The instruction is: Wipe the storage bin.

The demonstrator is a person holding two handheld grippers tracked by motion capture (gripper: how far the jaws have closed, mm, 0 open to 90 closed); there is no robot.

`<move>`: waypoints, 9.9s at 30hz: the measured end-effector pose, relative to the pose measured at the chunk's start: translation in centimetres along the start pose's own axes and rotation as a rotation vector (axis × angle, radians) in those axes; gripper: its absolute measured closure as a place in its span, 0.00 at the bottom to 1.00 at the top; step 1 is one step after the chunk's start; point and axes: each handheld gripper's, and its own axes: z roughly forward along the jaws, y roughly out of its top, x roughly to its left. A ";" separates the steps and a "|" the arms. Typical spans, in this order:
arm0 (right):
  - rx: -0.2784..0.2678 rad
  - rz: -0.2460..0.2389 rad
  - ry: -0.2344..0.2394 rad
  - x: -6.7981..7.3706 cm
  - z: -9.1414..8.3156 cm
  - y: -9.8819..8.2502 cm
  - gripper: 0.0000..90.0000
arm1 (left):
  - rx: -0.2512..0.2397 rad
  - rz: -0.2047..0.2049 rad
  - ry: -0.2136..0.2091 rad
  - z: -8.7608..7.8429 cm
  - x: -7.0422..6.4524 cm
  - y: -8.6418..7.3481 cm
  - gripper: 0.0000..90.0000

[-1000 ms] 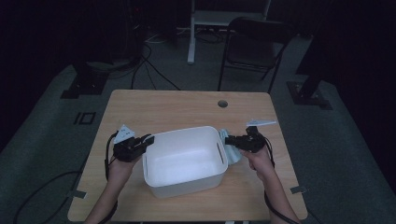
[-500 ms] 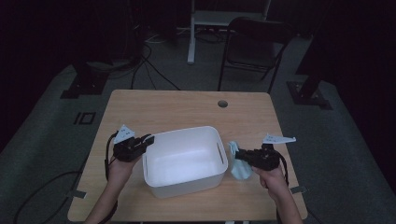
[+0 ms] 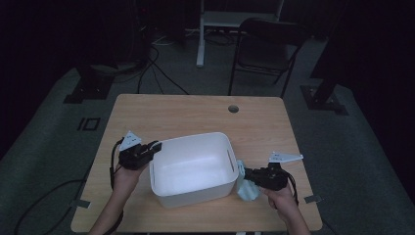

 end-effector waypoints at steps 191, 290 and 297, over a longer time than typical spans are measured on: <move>-0.064 0.139 -0.304 -4.5 -0.9 -0.8 0.88 | 0.004 0.051 -0.206 0.4 1.3 0.8 0.95; 0.003 0.209 -0.249 -4.7 3.5 -0.5 0.88 | -0.021 0.019 -0.064 0.0 -2.6 -0.9 0.96; 0.044 0.209 -0.265 -4.8 3.9 -0.8 0.88 | -0.020 0.013 -0.050 0.0 -2.8 -0.9 0.96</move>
